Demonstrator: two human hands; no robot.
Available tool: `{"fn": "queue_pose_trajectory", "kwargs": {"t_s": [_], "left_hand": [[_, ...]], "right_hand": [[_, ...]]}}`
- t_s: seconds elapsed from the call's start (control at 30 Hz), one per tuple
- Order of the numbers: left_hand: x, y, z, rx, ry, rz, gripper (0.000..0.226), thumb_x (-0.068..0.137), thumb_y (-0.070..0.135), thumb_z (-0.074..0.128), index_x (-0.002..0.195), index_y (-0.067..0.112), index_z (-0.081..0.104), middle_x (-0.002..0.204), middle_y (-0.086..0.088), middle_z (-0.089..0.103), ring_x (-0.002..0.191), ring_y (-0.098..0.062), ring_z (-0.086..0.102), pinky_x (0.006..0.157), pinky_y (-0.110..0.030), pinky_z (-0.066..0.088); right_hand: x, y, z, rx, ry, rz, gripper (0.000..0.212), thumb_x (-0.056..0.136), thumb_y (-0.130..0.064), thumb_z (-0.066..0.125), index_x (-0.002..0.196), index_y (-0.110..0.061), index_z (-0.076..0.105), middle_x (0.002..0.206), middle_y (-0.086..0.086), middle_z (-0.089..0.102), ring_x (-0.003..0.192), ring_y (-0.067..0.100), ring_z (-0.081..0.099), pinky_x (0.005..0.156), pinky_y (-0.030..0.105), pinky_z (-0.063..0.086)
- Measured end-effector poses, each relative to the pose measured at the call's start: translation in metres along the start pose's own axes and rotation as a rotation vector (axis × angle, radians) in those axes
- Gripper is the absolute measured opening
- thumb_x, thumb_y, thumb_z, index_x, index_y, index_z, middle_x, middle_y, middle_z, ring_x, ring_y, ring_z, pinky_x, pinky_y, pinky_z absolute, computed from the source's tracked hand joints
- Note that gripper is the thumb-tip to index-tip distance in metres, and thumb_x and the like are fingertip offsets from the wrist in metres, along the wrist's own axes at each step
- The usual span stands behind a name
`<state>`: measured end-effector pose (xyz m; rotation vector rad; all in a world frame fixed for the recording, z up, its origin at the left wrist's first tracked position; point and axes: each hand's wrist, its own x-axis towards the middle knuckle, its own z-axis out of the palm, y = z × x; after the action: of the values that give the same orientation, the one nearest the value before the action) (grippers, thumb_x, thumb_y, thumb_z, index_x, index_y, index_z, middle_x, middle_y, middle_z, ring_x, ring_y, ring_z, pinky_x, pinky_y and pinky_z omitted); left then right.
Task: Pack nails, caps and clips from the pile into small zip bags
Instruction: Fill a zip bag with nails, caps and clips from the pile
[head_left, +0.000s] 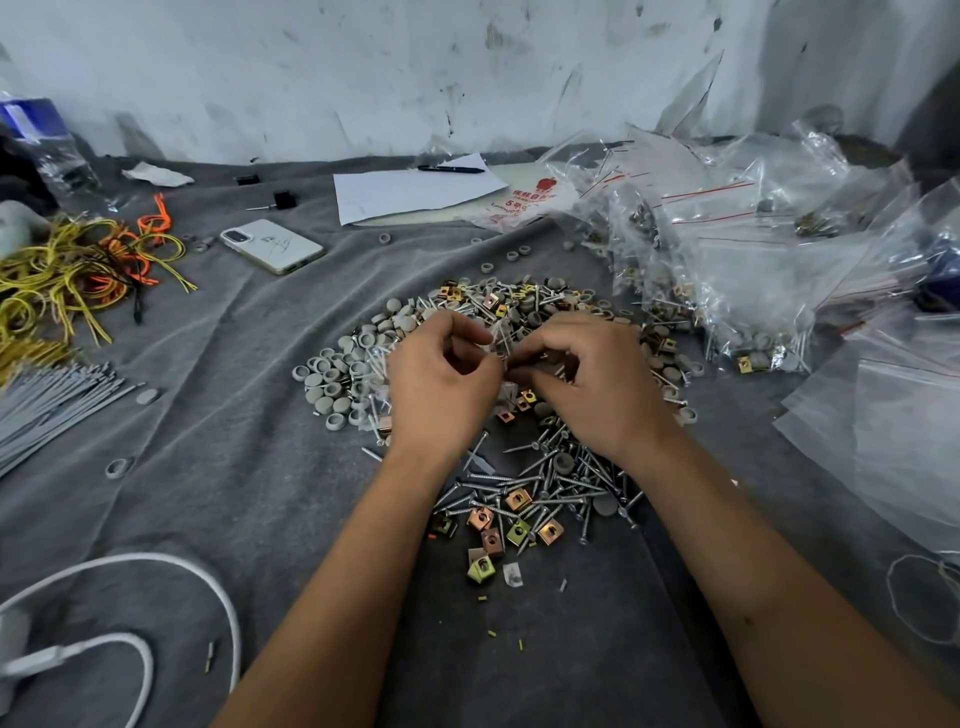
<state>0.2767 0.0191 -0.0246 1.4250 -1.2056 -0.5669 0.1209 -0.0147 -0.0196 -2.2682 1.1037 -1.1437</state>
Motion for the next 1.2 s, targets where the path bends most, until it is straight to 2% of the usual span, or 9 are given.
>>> {"fn": "queue_pose_trajectory", "kwargs": {"t_s": [0.1, 0.23, 0.4, 0.53, 0.6, 0.7, 0.87, 1.03, 1.2], "left_hand": [[0.0, 0.0, 0.0, -0.003, 0.007, 0.013, 0.017, 0.083, -0.002, 0.069, 0.091, 0.013, 0.068, 0.072, -0.009, 0.07, 0.066, -0.028, 0.069, 0.055, -0.036, 0.054], [0.001, -0.001, -0.001, -0.037, 0.036, 0.005, 0.015, 0.084, -0.002, 0.07, 0.09, 0.012, 0.069, 0.065, -0.007, 0.064, 0.059, -0.018, 0.061, 0.055, -0.031, 0.05], [0.003, -0.001, -0.002, -0.081, 0.079, -0.017, 0.015, 0.085, -0.003, 0.069, 0.089, 0.011, 0.069, 0.057, 0.004, 0.06, 0.048, -0.004, 0.057, 0.047, -0.019, 0.044], [0.005, -0.002, -0.004, -0.124, 0.16, -0.017, 0.014, 0.084, -0.004, 0.067, 0.092, 0.007, 0.068, 0.059, 0.004, 0.059, 0.047, -0.002, 0.054, 0.046, -0.017, 0.042], [0.005, -0.003, -0.005, -0.143, 0.187, -0.02, 0.014, 0.083, -0.004, 0.066, 0.094, 0.006, 0.068, 0.058, 0.007, 0.058, 0.047, -0.002, 0.053, 0.047, -0.018, 0.042], [0.005, -0.004, -0.006, -0.158, 0.197, -0.024, 0.014, 0.083, -0.002, 0.066, 0.093, 0.007, 0.068, 0.06, 0.004, 0.058, 0.048, -0.003, 0.054, 0.048, -0.02, 0.043], [0.005, -0.003, -0.006, -0.161, 0.186, -0.014, 0.014, 0.084, -0.003, 0.066, 0.094, 0.006, 0.068, 0.06, 0.004, 0.059, 0.047, -0.002, 0.055, 0.047, -0.018, 0.043], [0.004, -0.002, -0.006, -0.166, 0.182, -0.014, 0.013, 0.085, -0.004, 0.066, 0.094, 0.005, 0.067, 0.061, 0.002, 0.059, 0.047, -0.002, 0.055, 0.046, -0.017, 0.043], [0.004, -0.001, -0.006, -0.155, 0.175, -0.012, 0.014, 0.084, -0.004, 0.066, 0.094, 0.006, 0.067, 0.057, 0.008, 0.058, 0.047, -0.001, 0.054, 0.047, -0.017, 0.042]], "right_hand": [[-0.001, 0.001, 0.003, -0.015, 0.002, -0.026, 0.018, 0.079, -0.008, 0.085, 0.095, -0.016, 0.081, 0.088, -0.007, 0.073, 0.082, 0.0, 0.063, 0.073, 0.009, 0.045], [-0.002, 0.003, 0.003, 0.106, -0.017, 0.036, 0.026, 0.084, 0.001, 0.078, 0.102, -0.017, 0.08, 0.093, -0.008, 0.077, 0.086, 0.0, 0.071, 0.073, 0.016, 0.058], [0.0, 0.005, -0.002, 0.144, -0.043, 0.046, 0.026, 0.09, 0.006, 0.069, 0.103, -0.015, 0.078, 0.097, -0.009, 0.077, 0.094, -0.004, 0.071, 0.085, 0.014, 0.055], [0.001, 0.009, -0.006, -0.009, 0.0, 0.047, 0.02, 0.089, -0.006, 0.075, 0.104, -0.02, 0.077, 0.099, -0.011, 0.074, 0.095, 0.004, 0.068, 0.086, 0.028, 0.057], [0.001, 0.014, -0.007, -0.198, -0.096, 0.041, 0.016, 0.088, -0.015, 0.078, 0.102, -0.024, 0.078, 0.099, -0.009, 0.069, 0.099, 0.013, 0.061, 0.087, 0.036, 0.051], [0.001, 0.016, -0.007, -0.362, -0.248, 0.061, 0.013, 0.091, -0.03, 0.075, 0.103, -0.032, 0.077, 0.1, -0.007, 0.058, 0.106, 0.018, 0.049, 0.084, 0.035, 0.042], [0.002, 0.015, -0.006, -0.4, -0.288, 0.112, 0.017, 0.092, -0.036, 0.073, 0.108, -0.031, 0.075, 0.106, -0.004, 0.056, 0.11, 0.018, 0.046, 0.089, 0.038, 0.046], [0.001, 0.015, -0.005, -0.406, -0.302, 0.096, 0.013, 0.093, -0.034, 0.072, 0.104, -0.027, 0.074, 0.098, -0.009, 0.051, 0.105, 0.016, 0.044, 0.084, 0.032, 0.036], [0.0, 0.011, -0.001, -0.373, -0.343, 0.083, 0.027, 0.091, -0.047, 0.07, 0.111, -0.029, 0.072, 0.101, -0.014, 0.051, 0.107, 0.013, 0.043, 0.094, 0.038, 0.044]]}}
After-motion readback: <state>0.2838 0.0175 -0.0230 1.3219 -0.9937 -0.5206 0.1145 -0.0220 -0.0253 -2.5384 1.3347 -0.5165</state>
